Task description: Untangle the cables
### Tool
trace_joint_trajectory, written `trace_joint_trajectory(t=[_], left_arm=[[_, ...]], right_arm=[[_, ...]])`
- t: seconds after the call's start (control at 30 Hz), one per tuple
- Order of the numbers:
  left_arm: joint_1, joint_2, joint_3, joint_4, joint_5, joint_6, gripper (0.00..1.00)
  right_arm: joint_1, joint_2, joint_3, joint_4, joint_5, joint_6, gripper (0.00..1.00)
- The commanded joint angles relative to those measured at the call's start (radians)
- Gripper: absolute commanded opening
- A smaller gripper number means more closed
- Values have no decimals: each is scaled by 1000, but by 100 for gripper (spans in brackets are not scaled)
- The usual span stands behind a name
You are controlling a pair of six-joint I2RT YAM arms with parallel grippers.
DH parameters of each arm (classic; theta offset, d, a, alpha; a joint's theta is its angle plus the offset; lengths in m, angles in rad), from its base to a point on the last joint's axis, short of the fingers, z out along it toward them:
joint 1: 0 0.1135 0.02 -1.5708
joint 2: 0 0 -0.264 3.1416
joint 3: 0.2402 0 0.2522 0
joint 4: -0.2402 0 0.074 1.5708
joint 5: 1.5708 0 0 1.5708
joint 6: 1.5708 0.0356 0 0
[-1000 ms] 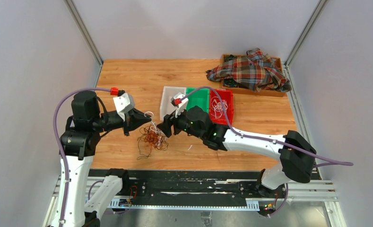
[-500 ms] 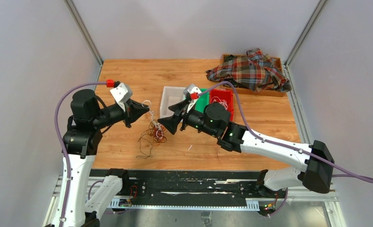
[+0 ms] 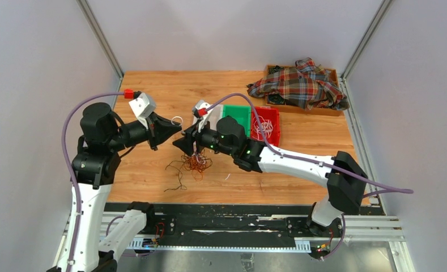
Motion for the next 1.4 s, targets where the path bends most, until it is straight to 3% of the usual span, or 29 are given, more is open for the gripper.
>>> trace_joint_trajectory(t=[0.0, 0.2, 0.53, 0.7, 0.9, 1.17, 1.27, 1.37], left_arm=[[-8, -9, 89, 36, 69, -45, 0], [-8, 4, 198, 90, 40, -63, 0], [-8, 78, 392, 195, -83, -115, 0], [-8, 119, 496, 249, -177, -112, 0], [-8, 165, 568, 274, -191, -130, 0], [-8, 199, 684, 482, -426, -79, 0], [-8, 238, 757, 443, -403, -58, 0], [-8, 236, 730, 398, -347, -78, 0]], right_arm=[[-12, 44, -14, 53, 22, 32, 51], [-18, 68, -143, 124, 90, 47, 49], [-23, 122, -296, 199, 222, 66, 56], [-23, 170, -325, 226, 217, 94, 56], [-21, 203, -333, 238, 164, 116, 61], [-21, 236, -355, 243, 166, 129, 65], [-21, 232, -355, 245, 145, 145, 69], [-22, 182, -336, 207, 124, 135, 78]])
